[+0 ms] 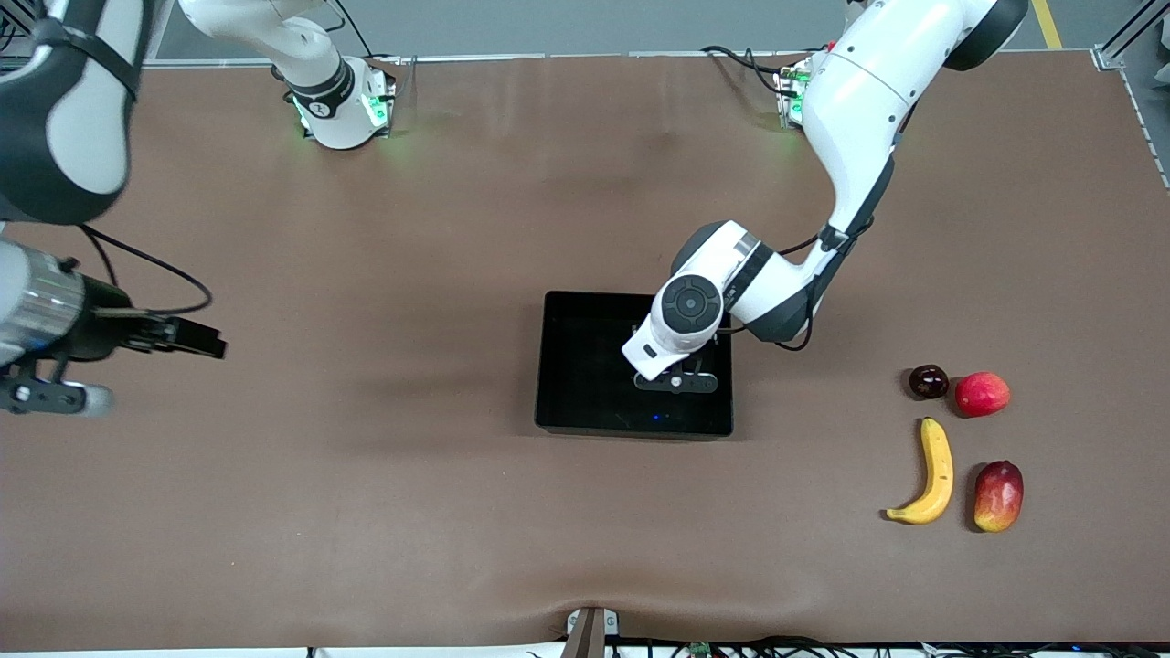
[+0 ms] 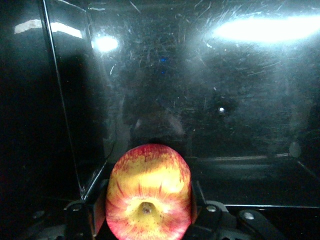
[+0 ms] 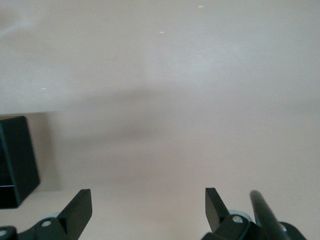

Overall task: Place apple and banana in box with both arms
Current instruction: 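Carry the apple with the left gripper while the right gripper withdraws, then release the red-yellow apple into the black tray with the left gripper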

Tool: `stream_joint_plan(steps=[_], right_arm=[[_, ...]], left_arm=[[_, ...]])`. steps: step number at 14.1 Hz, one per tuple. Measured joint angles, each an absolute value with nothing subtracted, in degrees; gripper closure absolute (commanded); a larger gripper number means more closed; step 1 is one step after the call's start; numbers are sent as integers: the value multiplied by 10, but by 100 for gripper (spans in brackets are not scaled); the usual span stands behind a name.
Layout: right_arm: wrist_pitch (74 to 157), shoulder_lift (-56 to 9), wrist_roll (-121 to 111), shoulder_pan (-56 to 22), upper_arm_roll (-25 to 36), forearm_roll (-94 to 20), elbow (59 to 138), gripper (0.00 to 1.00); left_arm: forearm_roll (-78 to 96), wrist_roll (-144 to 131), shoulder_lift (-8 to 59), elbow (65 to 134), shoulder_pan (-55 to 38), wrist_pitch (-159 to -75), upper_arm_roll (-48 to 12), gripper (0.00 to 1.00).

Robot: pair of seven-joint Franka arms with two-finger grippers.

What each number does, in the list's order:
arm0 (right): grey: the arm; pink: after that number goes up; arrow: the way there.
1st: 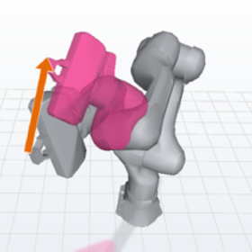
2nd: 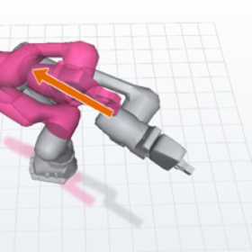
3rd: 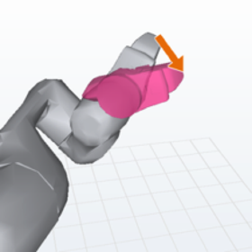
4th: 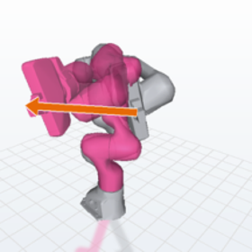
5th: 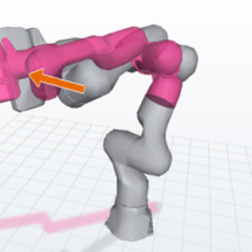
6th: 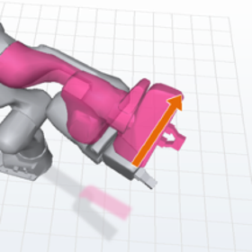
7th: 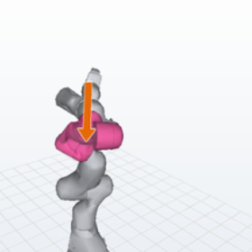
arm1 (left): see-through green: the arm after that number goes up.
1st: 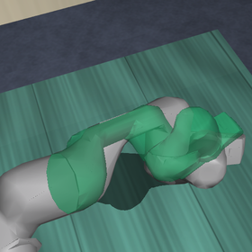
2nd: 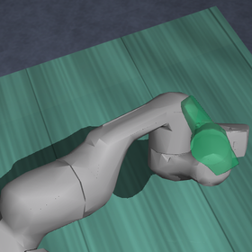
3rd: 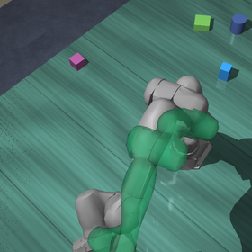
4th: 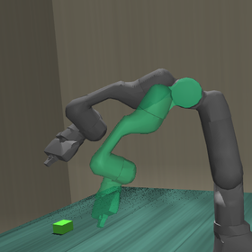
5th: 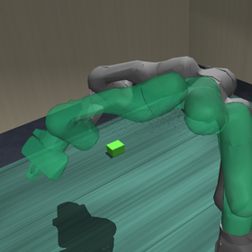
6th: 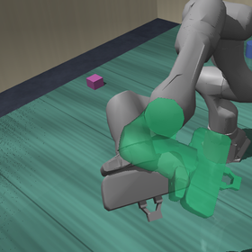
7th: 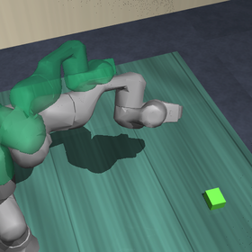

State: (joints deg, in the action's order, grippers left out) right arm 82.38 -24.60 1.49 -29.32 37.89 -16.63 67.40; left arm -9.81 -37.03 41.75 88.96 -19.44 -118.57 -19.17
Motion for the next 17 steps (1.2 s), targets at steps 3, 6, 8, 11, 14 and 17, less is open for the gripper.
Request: stream_joint_plan(steps=[3, 6, 8, 11, 14, 17], right_arm=[[824, -208, 14, -306, 379, -141, 708, 0], [825, -197, 14, -310, 381, -136, 717, 0], [827, -197, 14, -310, 383, -136, 718, 0], [828, -196, 14, -313, 383, -125, 718, 0], [832, -189, 14, -313, 383, -122, 718, 0], [831, -172, 14, -281, 351, -115, 720, 0]], left_arm=[[-102, -371, 408, 878, -191, -1186, -189, 0], [-108, -371, 353, 856, -165, -1170, -182, 0], [-108, -371, 305, 843, -126, -1132, -180, 0], [-110, -366, 272, 841, -64, -1112, -178, 0], [-115, -310, 283, 845, -5, -1116, -175, 0], [-186, -235, 320, 850, 51, -1164, -172, 0]])
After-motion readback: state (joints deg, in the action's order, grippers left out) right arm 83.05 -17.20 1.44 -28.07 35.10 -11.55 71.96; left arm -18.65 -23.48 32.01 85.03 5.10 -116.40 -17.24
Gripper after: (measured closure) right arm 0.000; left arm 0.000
